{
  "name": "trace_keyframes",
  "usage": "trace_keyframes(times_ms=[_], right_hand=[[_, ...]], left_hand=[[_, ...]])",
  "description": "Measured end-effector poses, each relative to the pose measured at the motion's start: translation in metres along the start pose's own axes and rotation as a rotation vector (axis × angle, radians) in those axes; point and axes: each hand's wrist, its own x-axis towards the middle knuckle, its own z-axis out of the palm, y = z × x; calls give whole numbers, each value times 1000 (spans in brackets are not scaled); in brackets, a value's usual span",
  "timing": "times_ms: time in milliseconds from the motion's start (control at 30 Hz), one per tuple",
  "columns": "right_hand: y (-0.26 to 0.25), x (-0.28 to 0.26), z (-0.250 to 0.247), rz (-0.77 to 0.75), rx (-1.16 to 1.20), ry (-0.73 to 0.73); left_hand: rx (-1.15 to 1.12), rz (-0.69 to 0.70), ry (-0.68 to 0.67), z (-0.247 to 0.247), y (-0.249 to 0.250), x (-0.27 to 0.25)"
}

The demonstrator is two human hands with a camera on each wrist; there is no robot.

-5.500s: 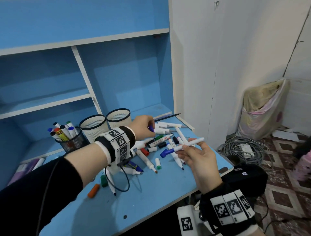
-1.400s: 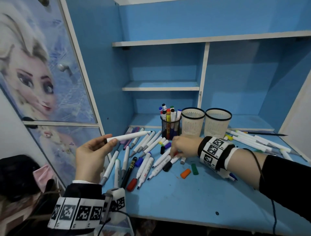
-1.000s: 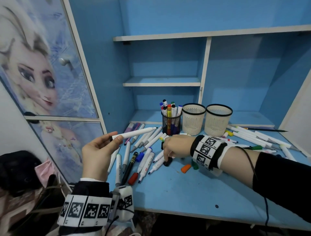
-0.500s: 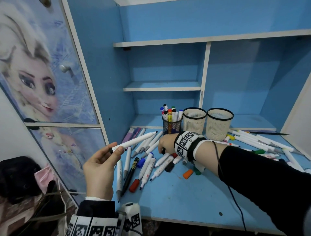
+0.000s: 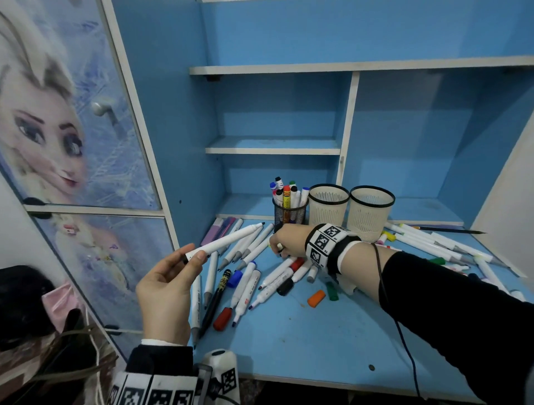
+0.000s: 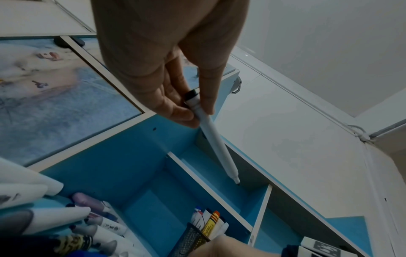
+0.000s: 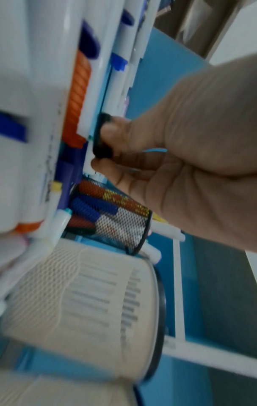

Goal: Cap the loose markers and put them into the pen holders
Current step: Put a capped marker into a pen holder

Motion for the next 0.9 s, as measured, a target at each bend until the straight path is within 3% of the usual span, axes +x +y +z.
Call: trace_keyframes(times_ms=[233, 400, 600, 900], right_hand=[[29, -43, -2, 2, -4, 36], [66, -96, 13, 84, 2, -55], [113, -157, 34, 289, -33, -192], [131, -185, 55, 343, 116, -15]], left_hand=[[17, -26, -57, 16, -6, -11], [38, -27, -95, 29, -5, -19], [55, -44, -148, 46, -8, -29], [59, -72, -250, 75, -11, -46]])
